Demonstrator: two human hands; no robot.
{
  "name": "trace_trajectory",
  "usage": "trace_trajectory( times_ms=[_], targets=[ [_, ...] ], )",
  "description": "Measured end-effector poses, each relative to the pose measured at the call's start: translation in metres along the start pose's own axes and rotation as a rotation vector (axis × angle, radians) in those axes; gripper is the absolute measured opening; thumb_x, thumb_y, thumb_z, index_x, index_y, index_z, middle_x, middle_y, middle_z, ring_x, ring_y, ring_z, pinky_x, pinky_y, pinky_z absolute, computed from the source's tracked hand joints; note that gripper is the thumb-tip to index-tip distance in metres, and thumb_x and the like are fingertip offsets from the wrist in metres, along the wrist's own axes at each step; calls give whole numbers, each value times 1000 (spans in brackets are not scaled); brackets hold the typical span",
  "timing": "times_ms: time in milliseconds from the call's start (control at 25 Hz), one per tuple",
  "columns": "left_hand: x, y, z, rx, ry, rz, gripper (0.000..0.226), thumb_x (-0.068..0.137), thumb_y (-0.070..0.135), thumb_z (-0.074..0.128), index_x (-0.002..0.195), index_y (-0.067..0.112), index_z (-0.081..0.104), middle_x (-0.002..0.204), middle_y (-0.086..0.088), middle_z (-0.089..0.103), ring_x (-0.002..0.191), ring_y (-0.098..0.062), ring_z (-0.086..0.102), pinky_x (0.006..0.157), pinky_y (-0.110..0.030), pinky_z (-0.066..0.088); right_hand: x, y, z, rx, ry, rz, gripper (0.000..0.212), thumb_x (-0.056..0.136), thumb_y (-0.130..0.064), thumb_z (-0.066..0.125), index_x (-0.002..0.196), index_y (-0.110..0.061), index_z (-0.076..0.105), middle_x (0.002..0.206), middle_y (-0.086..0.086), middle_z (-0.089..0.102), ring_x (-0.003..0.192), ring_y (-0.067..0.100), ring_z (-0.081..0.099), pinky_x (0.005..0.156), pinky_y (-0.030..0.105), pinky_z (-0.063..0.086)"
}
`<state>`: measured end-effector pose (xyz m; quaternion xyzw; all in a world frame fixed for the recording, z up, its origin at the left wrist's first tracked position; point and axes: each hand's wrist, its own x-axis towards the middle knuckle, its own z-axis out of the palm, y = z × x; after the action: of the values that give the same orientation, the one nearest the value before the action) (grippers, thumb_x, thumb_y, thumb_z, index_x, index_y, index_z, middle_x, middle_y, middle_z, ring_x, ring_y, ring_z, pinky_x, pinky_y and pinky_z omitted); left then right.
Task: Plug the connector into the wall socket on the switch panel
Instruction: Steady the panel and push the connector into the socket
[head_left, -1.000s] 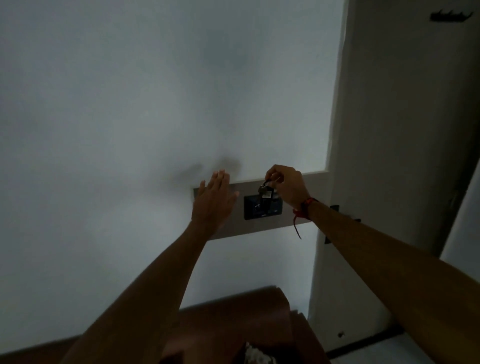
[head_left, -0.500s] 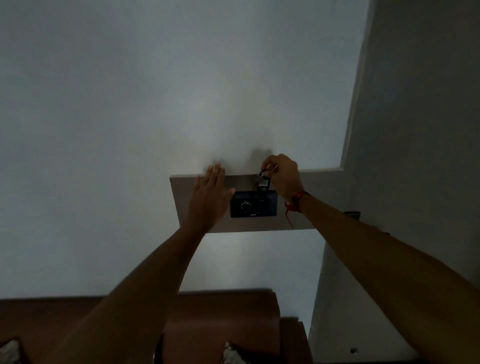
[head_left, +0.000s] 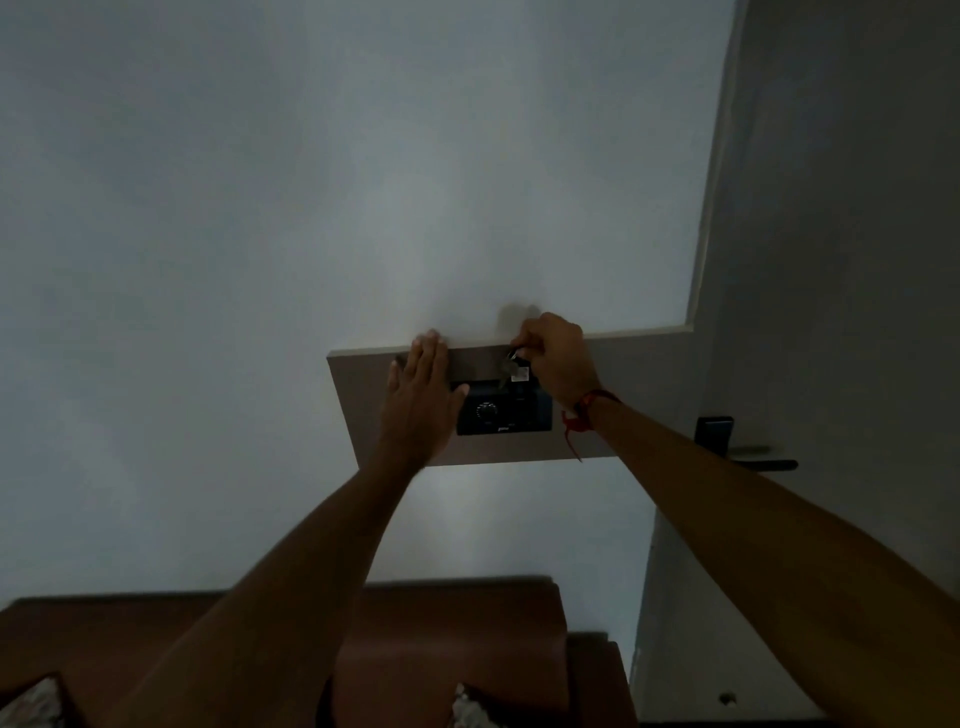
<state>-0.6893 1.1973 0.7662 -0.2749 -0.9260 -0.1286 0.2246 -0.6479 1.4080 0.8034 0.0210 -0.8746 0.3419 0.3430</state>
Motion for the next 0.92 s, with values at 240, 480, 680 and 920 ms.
trace_trajectory(
  times_ms=[240, 480, 680, 920],
  targets=[
    [-2, 0, 9, 3, 37, 0, 77, 105, 46, 39, 162, 8, 4, 173, -11, -1, 160, -26, -2, 130, -55, 12, -1, 4, 11, -211, -139, -98, 16, 80, 16, 53, 81, 6, 65, 92, 26, 61, 86, 39, 63, 78, 52, 56],
    [-1, -6, 8, -19, 24, 20, 76, 105, 42, 41, 163, 10, 3, 173, -9, -1, 160, -24, -3, 130, -56, 12, -16, 5, 16, -537, -101, -366, 23, 85, -11, 69, 108, -9, 69, 107, 17, 54, 91, 29, 52, 66, 33, 52],
    [0, -7, 10, -29, 37, 19, 76, 105, 40, 43, 163, 11, 3, 173, -8, 0, 160, -24, -1, 130, -55, 13, -15, 1, 20, -549, -184, -387, 4, 86, -7, 70, 87, -5, 68, 102, 15, 51, 85, 27, 51, 63, 26, 45],
    [2, -6, 9, -32, 23, 9, 76, 104, 40, 44, 163, 10, 5, 173, -8, 3, 160, -24, 1, 129, -56, 15, -13, 8, 10, -78, -116, -94, 16, 87, -13, 73, 81, 0, 67, 98, 4, 44, 72, 9, 49, 64, 4, 43]
  ],
)
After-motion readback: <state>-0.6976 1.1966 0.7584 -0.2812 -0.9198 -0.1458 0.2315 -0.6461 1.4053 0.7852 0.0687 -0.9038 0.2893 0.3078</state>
